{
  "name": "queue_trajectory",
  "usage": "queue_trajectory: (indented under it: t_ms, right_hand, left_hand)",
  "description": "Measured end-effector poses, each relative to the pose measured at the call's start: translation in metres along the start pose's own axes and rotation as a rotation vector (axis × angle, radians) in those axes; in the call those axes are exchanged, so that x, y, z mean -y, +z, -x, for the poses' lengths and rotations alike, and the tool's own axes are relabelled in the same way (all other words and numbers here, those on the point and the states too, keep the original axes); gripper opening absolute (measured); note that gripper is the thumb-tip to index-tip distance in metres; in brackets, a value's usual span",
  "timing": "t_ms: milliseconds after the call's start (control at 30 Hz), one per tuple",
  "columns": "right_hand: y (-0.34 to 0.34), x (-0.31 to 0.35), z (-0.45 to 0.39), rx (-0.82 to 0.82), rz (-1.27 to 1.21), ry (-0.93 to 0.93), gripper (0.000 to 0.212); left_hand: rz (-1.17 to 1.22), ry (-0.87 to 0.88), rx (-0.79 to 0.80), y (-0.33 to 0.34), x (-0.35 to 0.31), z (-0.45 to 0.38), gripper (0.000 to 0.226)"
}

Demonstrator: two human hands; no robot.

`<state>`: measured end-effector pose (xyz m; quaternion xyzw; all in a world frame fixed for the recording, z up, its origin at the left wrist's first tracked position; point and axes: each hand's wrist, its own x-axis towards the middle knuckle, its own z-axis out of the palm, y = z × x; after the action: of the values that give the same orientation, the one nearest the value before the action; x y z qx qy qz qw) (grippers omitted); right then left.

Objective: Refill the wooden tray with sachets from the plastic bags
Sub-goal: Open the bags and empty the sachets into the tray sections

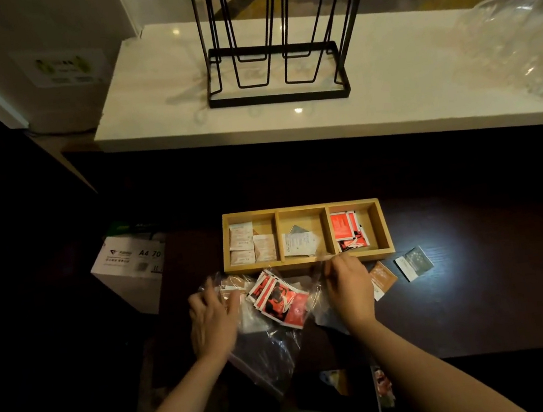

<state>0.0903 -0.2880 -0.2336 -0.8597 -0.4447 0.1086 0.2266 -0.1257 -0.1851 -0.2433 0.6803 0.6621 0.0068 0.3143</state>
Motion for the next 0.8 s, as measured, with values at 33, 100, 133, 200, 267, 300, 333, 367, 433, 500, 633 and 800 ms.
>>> queue_trajectory:
  t_ms: [33, 100, 133, 200, 267, 300, 333, 367, 433, 500, 633, 800]
  right_hand:
    - [0.000, -0.002, -0.001, -0.008, 0.031, -0.029, 0.019]
    - [0.002, -0.005, -0.002, 0.002, -0.011, 0.008, 0.018]
    - [0.001, -0.006, -0.003, 0.012, -0.090, 0.060, 0.017]
    - [-0.003, -0.007, -0.005, 0.027, -0.300, 0.167, 0.013]
    - [-0.009, -0.007, -0.007, 0.034, -0.459, 0.231, 0.007]
    - [-0.012, -0.007, -0.008, 0.037, -0.542, 0.260, 0.005]
    - [-0.015, -0.006, -0.008, 0.043, -0.639, 0.300, 0.006]
    - [-0.019, -0.005, -0.009, 0.050, -0.749, 0.348, 0.007]
    - [-0.027, -0.003, -0.011, 0.075, -0.945, 0.433, 0.007]
    - [-0.036, 0.001, -0.014, 0.134, -1.131, 0.492, 0.010]
    - [-0.048, 0.012, -0.019, 0.272, -1.177, 0.493, 0.020]
    - [-0.046, 0.016, -0.022, 0.289, -1.057, 0.476, 0.016]
  left_hand:
    - [-0.021, 0.017, -0.003, -0.001, 0.005, -0.004, 0.071]
    - [-0.048, 0.053, -0.019, -0.003, 0.012, -0.011, 0.069]
    - [-0.002, 0.028, -0.024, -0.008, 0.010, -0.012, 0.065]
    - [0.082, -0.020, -0.026, -0.016, 0.002, -0.013, 0.060]
    - [0.073, -0.008, -0.042, -0.025, -0.009, -0.011, 0.056]
    - [0.040, 0.035, -0.069, -0.027, -0.013, -0.009, 0.053]
    - [0.000, 0.102, -0.114, -0.029, -0.020, -0.006, 0.050]
    - [-0.026, 0.192, -0.156, -0.029, -0.025, -0.004, 0.046]
    - [0.009, 0.388, -0.174, -0.026, -0.043, 0.003, 0.040]
    - [0.129, 0.502, -0.029, -0.023, -0.067, 0.013, 0.035]
    - [0.415, 0.394, 0.499, -0.017, -0.109, 0.030, 0.024]
    - [0.565, 0.292, 0.541, -0.024, -0.123, 0.028, 0.012]
